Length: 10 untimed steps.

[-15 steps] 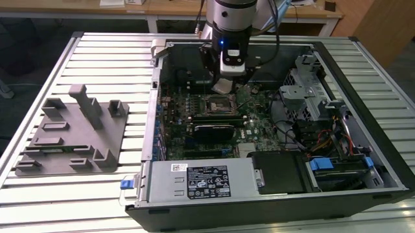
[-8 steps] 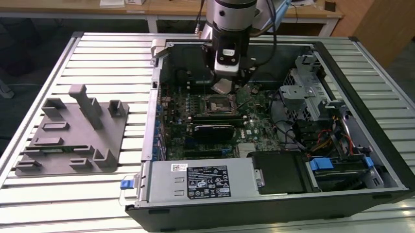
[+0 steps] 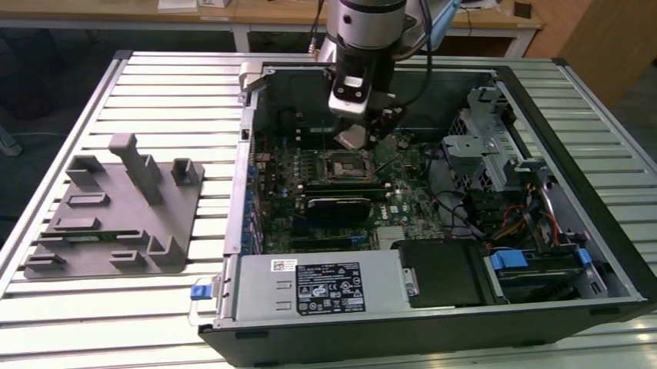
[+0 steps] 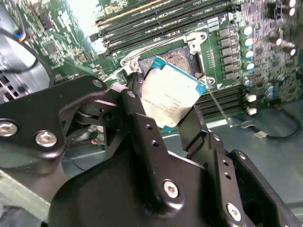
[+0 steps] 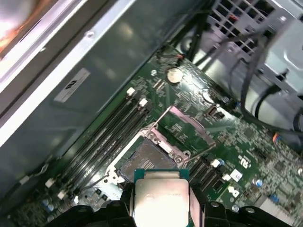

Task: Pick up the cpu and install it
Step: 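Place the cpu into insertion slot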

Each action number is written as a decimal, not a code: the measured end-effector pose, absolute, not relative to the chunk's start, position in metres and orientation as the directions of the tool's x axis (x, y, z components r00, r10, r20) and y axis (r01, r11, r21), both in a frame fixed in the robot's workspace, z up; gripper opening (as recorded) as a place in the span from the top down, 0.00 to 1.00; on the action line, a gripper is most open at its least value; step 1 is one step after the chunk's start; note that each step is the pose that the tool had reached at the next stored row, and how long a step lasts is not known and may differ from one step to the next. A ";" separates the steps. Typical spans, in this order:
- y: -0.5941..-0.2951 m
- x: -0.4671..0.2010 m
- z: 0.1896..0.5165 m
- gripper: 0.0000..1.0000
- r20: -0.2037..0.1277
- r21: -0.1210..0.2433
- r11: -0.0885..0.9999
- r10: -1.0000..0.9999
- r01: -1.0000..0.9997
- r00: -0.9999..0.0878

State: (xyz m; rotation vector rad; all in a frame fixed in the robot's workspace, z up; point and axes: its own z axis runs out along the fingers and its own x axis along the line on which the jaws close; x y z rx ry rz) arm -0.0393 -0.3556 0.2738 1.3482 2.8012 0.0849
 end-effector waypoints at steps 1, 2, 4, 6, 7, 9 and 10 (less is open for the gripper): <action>-0.356 -0.039 0.274 0.45 -0.005 0.063 0.609 0.793 0.791 -0.610; -0.356 -0.039 0.274 0.45 -0.005 0.063 0.593 0.804 0.803 -0.594; -0.356 -0.039 0.274 0.45 -0.005 0.063 0.564 0.825 0.824 -0.565; -0.356 -0.039 0.274 0.45 -0.005 0.063 0.534 0.845 0.843 -0.535; -0.356 -0.039 0.274 0.45 -0.005 0.063 0.518 0.855 0.853 -0.519; -0.356 -0.039 0.274 0.45 -0.005 0.063 0.487 0.873 0.871 -0.487; -0.356 -0.039 0.273 0.45 -0.005 0.063 0.471 0.882 0.880 -0.471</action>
